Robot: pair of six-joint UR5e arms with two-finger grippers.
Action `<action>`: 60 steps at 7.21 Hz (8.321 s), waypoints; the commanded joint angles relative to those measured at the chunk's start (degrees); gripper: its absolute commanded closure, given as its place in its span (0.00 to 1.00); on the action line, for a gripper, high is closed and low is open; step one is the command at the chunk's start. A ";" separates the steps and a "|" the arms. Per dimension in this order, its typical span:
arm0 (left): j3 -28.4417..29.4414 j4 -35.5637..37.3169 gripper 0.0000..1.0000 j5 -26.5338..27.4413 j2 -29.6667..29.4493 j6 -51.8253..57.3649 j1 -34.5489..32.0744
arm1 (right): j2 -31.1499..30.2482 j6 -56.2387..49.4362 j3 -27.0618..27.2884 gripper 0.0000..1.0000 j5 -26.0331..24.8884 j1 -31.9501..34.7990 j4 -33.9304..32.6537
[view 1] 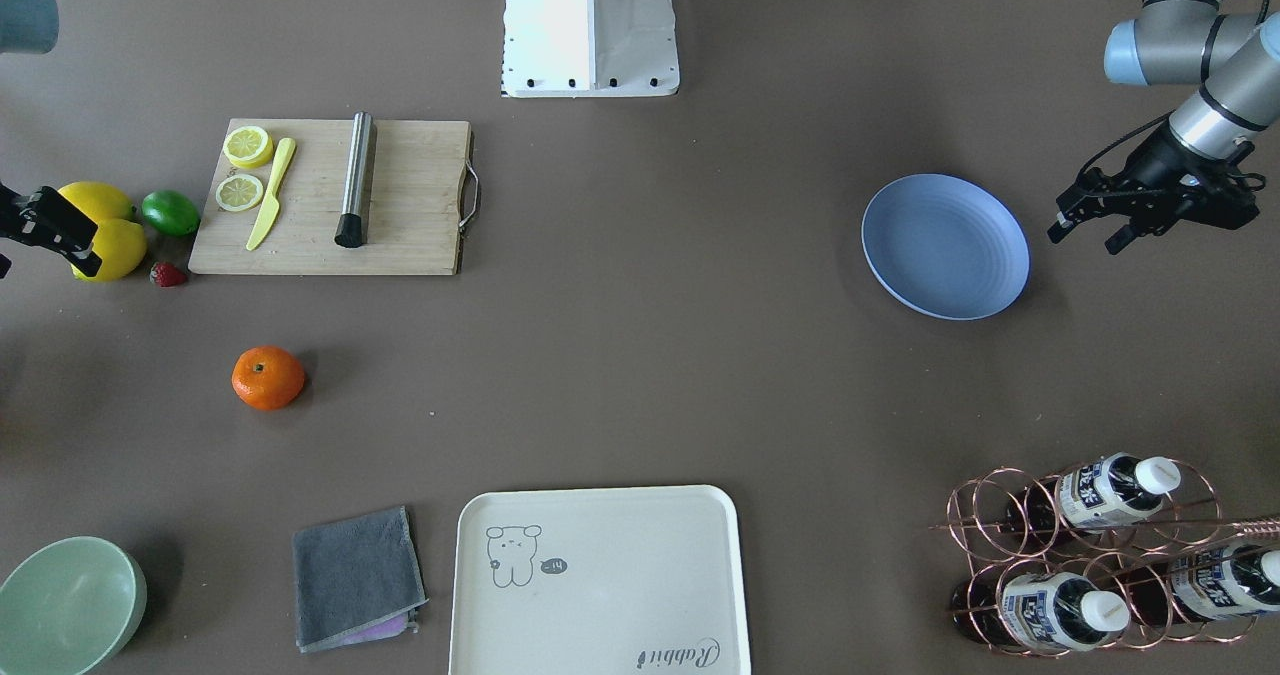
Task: Pick orange to plate
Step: 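Push the blue plate inward with the left gripper while the right arm approaches the orange, then withdraw the left arm while the right gripper lowers onto the orange and grasps it, then carry the orange with the right gripper over the blue plate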
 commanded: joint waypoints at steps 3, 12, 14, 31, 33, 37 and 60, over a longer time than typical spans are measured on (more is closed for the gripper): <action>2.57 -6.21 0.54 5.51 -1.62 -4.98 7.33 | 0.18 0.28 -0.13 0.00 -0.08 -0.57 0.45; -3.75 9.37 1.00 4.84 -23.37 -25.72 8.87 | 0.89 0.37 -0.13 0.00 0.00 -0.57 0.45; -3.23 25.96 1.00 15.47 -34.26 -25.72 17.57 | 0.98 0.37 -0.56 0.00 0.09 -0.75 0.45; -5.95 69.57 0.02 -15.57 -14.89 70.46 -36.77 | 16.25 2.39 -14.96 0.00 -2.54 -5.93 -0.08; -5.42 70.16 0.02 -16.81 -11.47 72.90 -36.97 | 20.47 2.39 -21.10 0.00 -4.29 -7.77 0.36; -5.59 69.29 0.02 -19.89 -10.32 73.34 -36.97 | 23.21 7.57 -23.33 0.00 -7.82 -12.60 0.27; -6.47 65.68 0.02 -19.89 -5.66 73.34 -37.76 | 56.17 48.44 -36.69 1.00 -24.52 -35.55 -15.11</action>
